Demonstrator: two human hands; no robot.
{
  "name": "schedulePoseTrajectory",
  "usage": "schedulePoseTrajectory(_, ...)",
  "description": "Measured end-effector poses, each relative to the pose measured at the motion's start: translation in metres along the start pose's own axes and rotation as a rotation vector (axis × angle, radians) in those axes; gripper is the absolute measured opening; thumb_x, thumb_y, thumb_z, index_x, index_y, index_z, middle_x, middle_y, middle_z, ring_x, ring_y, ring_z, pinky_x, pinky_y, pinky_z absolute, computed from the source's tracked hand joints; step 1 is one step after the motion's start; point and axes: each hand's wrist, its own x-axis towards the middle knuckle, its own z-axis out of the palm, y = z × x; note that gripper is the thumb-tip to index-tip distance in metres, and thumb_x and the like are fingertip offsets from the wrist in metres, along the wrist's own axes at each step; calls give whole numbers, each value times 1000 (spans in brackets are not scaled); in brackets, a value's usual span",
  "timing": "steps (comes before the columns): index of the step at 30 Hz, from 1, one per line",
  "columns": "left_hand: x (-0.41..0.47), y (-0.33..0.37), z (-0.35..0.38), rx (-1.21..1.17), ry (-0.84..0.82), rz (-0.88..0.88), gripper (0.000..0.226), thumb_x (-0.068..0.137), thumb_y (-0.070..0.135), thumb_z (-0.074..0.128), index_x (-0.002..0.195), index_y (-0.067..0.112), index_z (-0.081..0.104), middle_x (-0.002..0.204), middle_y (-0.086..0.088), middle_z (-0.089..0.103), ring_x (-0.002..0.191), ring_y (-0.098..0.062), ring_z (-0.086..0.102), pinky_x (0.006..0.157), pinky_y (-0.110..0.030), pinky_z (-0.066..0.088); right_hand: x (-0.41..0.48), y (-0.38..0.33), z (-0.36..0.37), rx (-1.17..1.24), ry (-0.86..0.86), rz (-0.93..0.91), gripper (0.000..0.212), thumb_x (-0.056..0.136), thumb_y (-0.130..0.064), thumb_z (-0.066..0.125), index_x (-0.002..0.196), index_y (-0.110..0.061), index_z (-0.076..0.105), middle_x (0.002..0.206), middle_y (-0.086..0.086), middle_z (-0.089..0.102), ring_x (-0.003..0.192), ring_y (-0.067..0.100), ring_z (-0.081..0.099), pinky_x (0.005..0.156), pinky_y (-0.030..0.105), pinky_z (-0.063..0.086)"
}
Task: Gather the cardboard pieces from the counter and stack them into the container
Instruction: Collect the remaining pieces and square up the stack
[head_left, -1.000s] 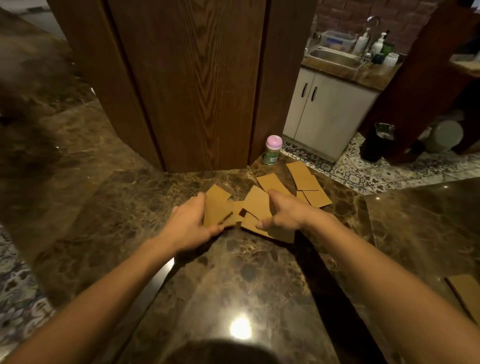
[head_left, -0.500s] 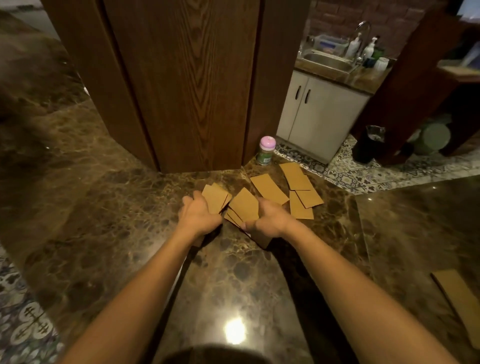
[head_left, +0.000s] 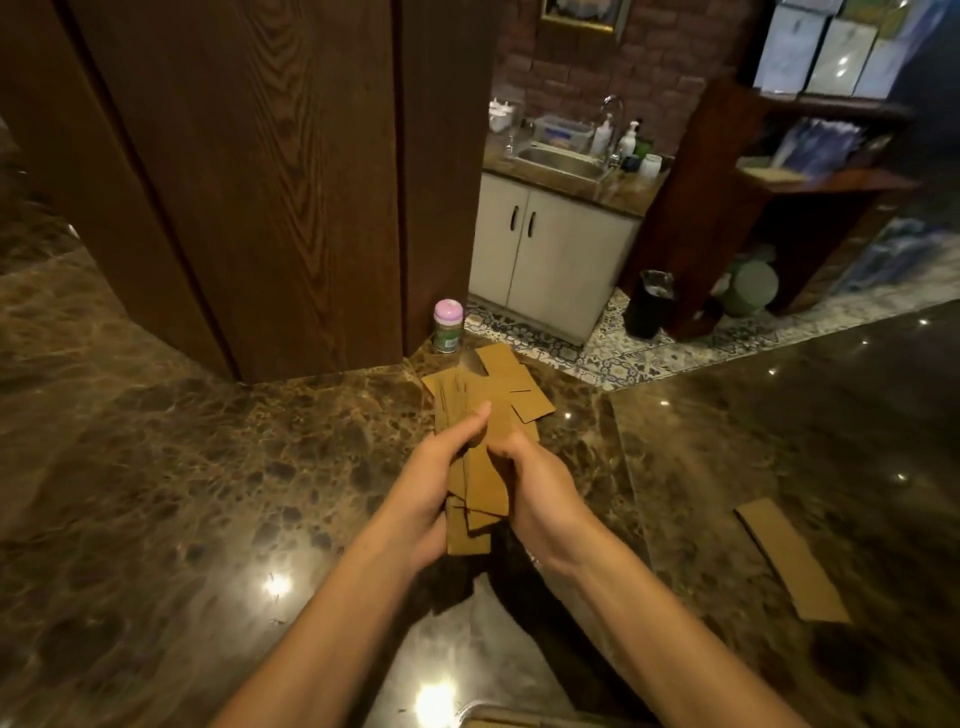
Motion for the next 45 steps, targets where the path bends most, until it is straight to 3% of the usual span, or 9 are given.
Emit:
schedulePoseTrajectory(4, -15, -5, 19, -26, -171, 65, 51, 90, 33, 68, 137, 18, 62, 122, -20, 68, 97, -35, 68, 90, -45, 55, -42, -25, -14, -584, 47, -263, 75, 97, -45, 63, 158, -44, 21, 162, -7, 25, 137, 5, 48, 114, 35, 47)
schedulePoseTrajectory(9, -33, 0, 32, -134, -374, 67, 54, 81, 36, 81, 131, 37, 60, 116, -17, 67, 71, -30, 67, 65, -41, 59, -97, -67, -41, -995, -286, -458, 72, 57, -54, 96, 111, -43, 50, 168, -30, -16, 159, 2, -10, 123, 26, 20)
schedulePoseTrajectory(14, -56, -6, 56, -153, -460, -61, 91, 70, 45, 89, 148, 24, 47, 116, -15, 65, 93, -30, 66, 78, -44, 58, -120, -94, -38, -1169, -288, -573, 74, 58, -52, 99, 104, -34, 44, 163, -28, 8, 156, 7, 12, 115, 43, 46)
schedulePoseTrajectory(21, -74, -12, 75, -131, -475, -49, 55, 87, 47, 71, 134, 21, 58, 125, -17, 63, 110, -30, 65, 95, -46, 53, -145, -100, -40, -1429, -212, -651, 79, 58, -63, 90, 108, -32, 38, 149, -14, 28, 142, 11, 27, 116, 36, 40)
schedulePoseTrajectory(28, -87, -20, 78, -54, -412, -84, 98, 65, 38, 94, 148, 48, 42, 129, -19, 64, 97, -37, 68, 73, -48, 61, -162, -104, -48, -1443, -265, -546, 86, 59, -68, 88, 115, -32, 34, 144, -16, 28, 133, 11, 34, 113, 33, 42)
schedulePoseTrajectory(33, -109, -23, 87, 74, -350, -137, 46, 93, 43, 61, 127, 13, 70, 119, -20, 72, 106, -30, 72, 91, -43, 58, -160, -96, -52, -1624, -102, -630, 85, 59, -71, 83, 116, -32, 32, 154, -8, 15, 145, 18, 16, 122, 38, 31)
schedulePoseTrajectory(38, -122, -37, 86, 137, -167, 40, 30, 89, 19, 66, 117, 9, 71, 100, -18, 76, 81, -28, 75, 65, -37, 63, -171, -85, -55, -1247, -168, -454, 90, 53, -76, 84, 120, -39, 37, 162, -32, -9, 151, 3, 6, 119, 32, 32)
schedulePoseTrajectory(42, -131, -44, 88, 157, -56, 144, 38, 74, 13, 74, 112, 16, 68, 95, -11, 80, 84, -28, 78, 82, -47, 63, -179, -52, -54, -542, 105, -426, 107, 50, -65, 92, 139, -57, 32, 150, -25, 41, 130, 2, 55, 97, 26, 55)
schedulePoseTrajectory(45, -137, -49, 89, 216, -44, 147, 53, 68, 22, 78, 119, 22, 63, 97, -2, 80, 90, -22, 77, 84, -47, 61, -181, -40, -60, -364, 89, -401, 85, 68, -41, 94, 143, -36, 54, 131, -10, 70, 117, 8, 70, 94, 36, 62)
